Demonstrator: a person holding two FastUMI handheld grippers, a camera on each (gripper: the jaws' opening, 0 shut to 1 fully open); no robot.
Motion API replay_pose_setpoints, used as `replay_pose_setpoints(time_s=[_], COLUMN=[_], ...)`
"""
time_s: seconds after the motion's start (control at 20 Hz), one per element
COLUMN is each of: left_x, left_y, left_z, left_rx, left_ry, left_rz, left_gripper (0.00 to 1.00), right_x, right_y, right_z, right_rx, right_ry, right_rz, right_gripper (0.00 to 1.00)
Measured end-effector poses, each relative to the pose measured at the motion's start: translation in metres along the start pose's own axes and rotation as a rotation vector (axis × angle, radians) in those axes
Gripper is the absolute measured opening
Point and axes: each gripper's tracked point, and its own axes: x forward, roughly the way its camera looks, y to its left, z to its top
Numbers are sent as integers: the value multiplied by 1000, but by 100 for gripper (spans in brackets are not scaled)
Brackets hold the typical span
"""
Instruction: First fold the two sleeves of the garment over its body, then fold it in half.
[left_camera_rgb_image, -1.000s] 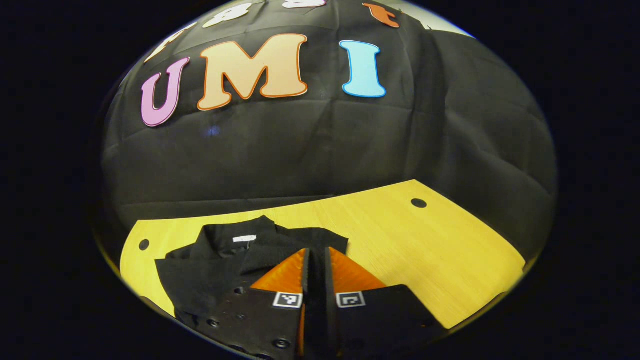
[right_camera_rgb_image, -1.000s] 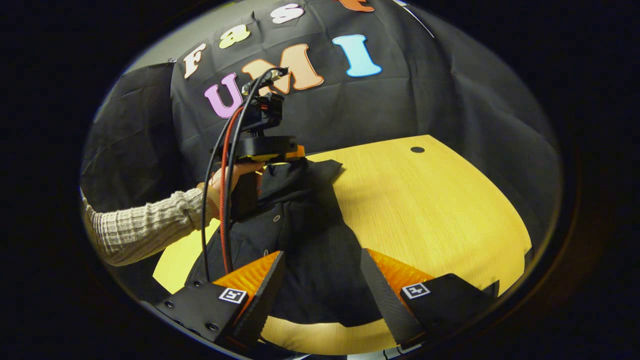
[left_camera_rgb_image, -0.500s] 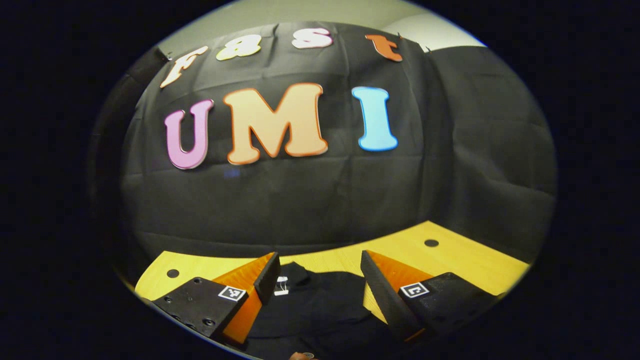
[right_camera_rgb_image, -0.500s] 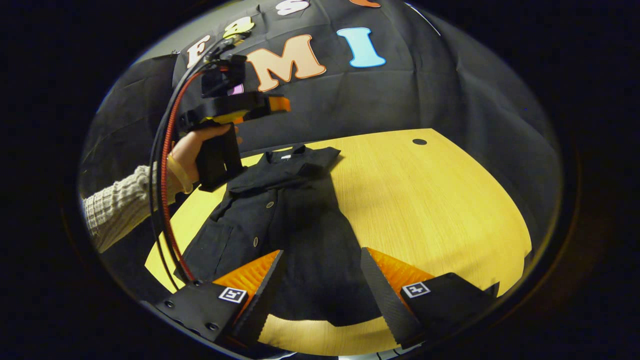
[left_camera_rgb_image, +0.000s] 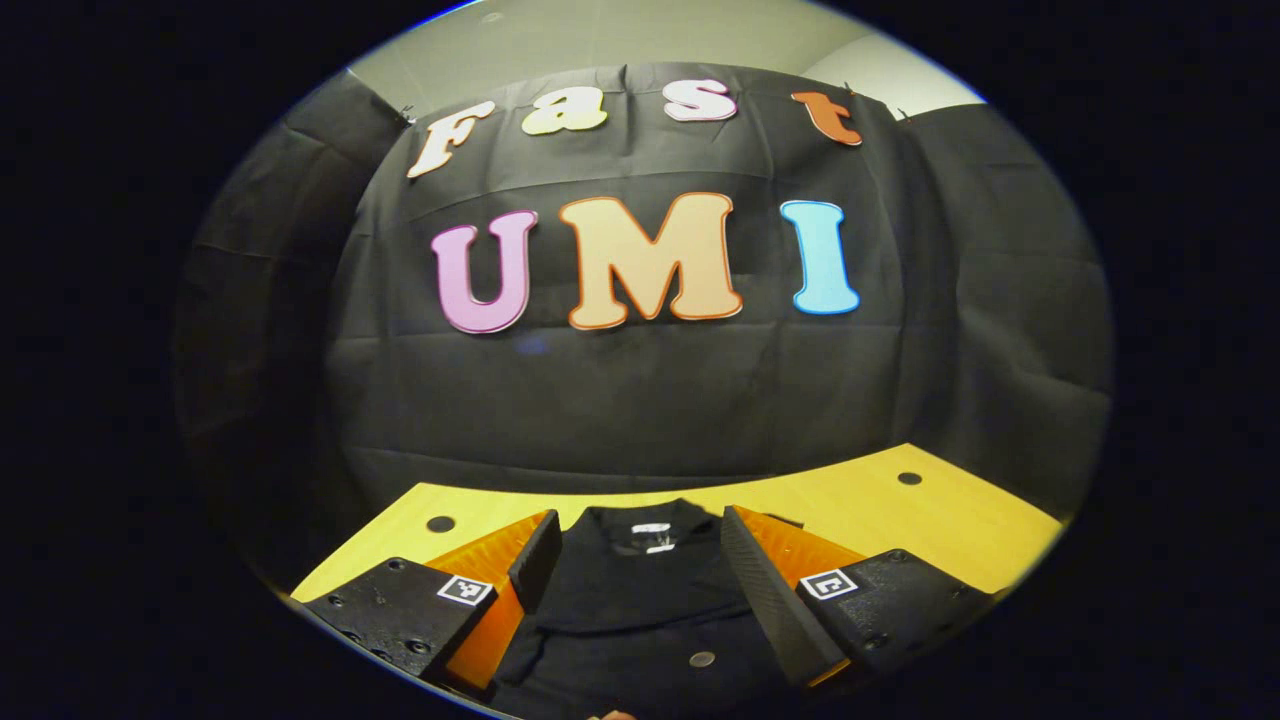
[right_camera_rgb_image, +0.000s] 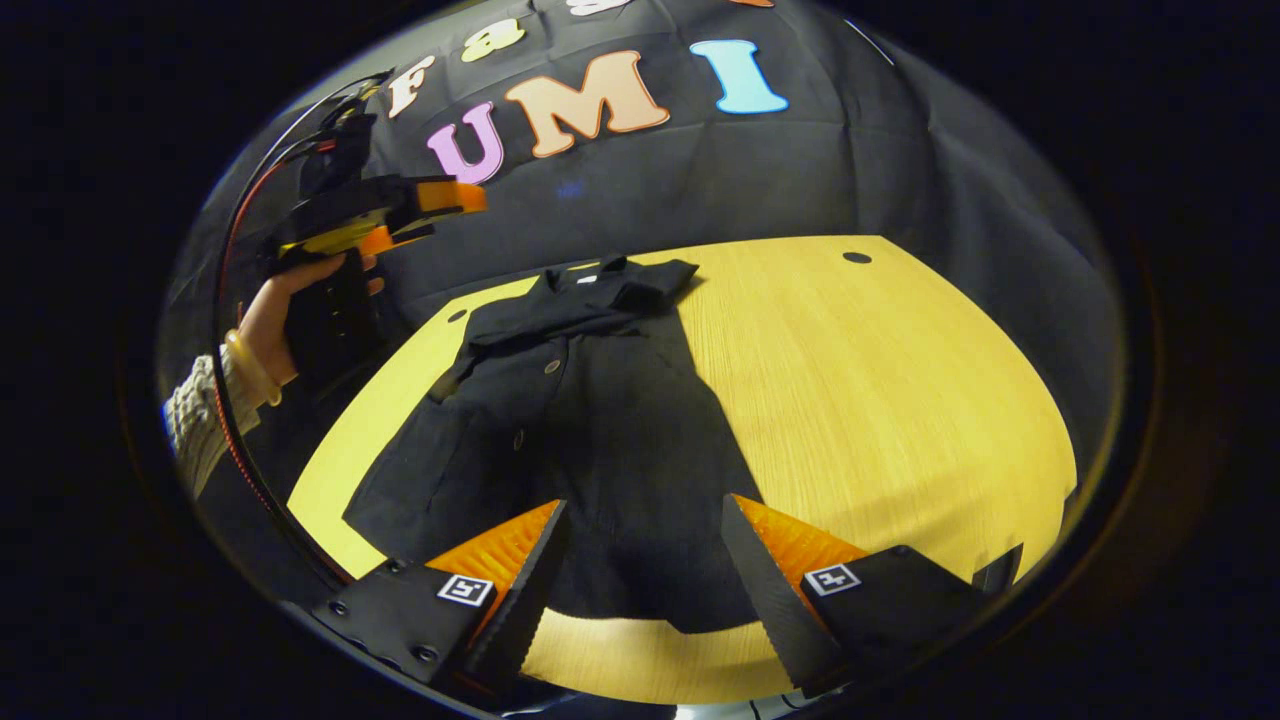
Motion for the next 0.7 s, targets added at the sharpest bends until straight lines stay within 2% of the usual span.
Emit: replay_pose_setpoints(time_s=[0.05, 0.1, 0.15, 0.4, 0.45, 0.5, 0.55, 0.7], left_x=[-11, -22, -33, -97, -109, -121, -132, -166], left_y=[7, 15, 23, 59, 67, 73, 80, 99], left_z=[-9, -19, -31, -96, -108, -119, -130, -160], left_rx=[-1, -1, 0, 26, 22, 9, -10, -37], left_ry=[14, 32, 52, 187, 214, 241, 266, 349], left_rz=[10, 23, 35, 95, 112, 130, 147, 209], left_gripper=[95, 100, 95, 100, 96, 100, 96, 96], right_x=[0, 0, 0, 3, 4, 5, 6, 9], right_y=[-1, -2, -3, -5, -7, -10, -12, -21], right_z=[-4, -7, -10, -28, -30, -34, -37, -45], right_rx=[-9, -13, -12, -10, -16, -24, -30, -42], right_ry=[7, 9, 15, 41, 44, 51, 55, 67], right_rz=[0, 0, 1, 2, -3, -9, -18, -53], right_gripper=[97, 97, 97, 97, 97, 97, 97, 97])
